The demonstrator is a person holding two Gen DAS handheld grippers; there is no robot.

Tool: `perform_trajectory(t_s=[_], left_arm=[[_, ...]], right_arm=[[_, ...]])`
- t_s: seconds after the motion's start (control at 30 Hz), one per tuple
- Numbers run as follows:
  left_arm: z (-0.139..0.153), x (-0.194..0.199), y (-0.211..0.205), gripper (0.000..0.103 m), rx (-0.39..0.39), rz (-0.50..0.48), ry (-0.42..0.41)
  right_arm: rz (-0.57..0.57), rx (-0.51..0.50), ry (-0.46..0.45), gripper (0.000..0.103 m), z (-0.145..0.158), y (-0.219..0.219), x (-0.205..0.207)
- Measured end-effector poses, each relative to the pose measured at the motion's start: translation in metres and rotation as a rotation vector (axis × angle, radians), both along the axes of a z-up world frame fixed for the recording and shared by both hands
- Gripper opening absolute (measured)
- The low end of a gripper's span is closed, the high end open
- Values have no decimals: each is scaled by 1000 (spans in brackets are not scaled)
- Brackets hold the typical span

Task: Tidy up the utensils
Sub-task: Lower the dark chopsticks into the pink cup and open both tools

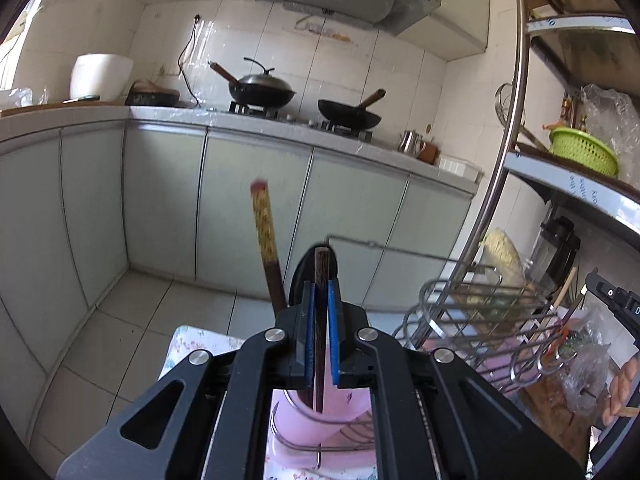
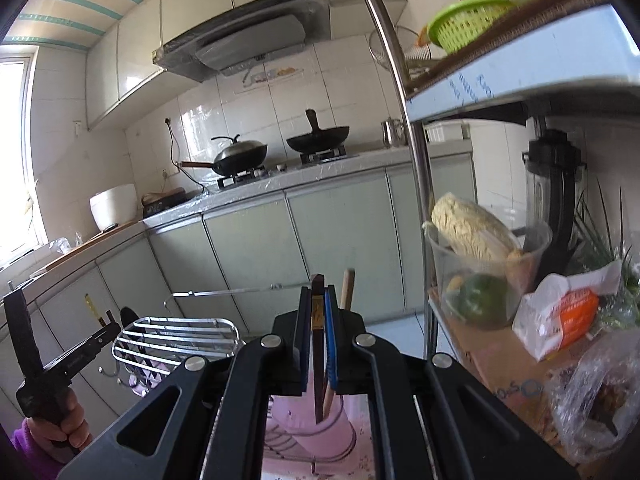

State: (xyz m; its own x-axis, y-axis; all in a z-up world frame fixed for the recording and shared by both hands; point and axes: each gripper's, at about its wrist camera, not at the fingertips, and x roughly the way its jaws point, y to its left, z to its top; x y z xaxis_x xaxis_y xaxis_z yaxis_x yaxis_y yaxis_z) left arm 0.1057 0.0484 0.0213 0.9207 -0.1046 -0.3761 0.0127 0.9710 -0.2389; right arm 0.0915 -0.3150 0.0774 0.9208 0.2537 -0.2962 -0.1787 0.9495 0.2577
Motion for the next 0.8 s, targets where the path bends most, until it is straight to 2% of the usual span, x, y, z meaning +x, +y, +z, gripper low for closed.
perform_trajectory(t_s=[0.27, 0.4, 0.5, 0.6, 0.8], left_arm=[[-16, 6, -1, 6, -16, -8, 71], [-18, 6, 2, 7, -34, -7, 107], [-15, 0, 4, 13, -36, -11, 100], [-9, -7, 3, 16, -24, -10, 93], [0, -22, -2, 32, 17, -10, 65]], right_arm=[[23, 15, 41, 10, -5, -2, -1], [28, 34, 60, 22, -7, -6, -4], [26, 43, 70, 24, -7, -10, -7], [18, 43, 74, 34, -7, -12, -11], [8, 61, 80, 36, -6, -21, -23]])
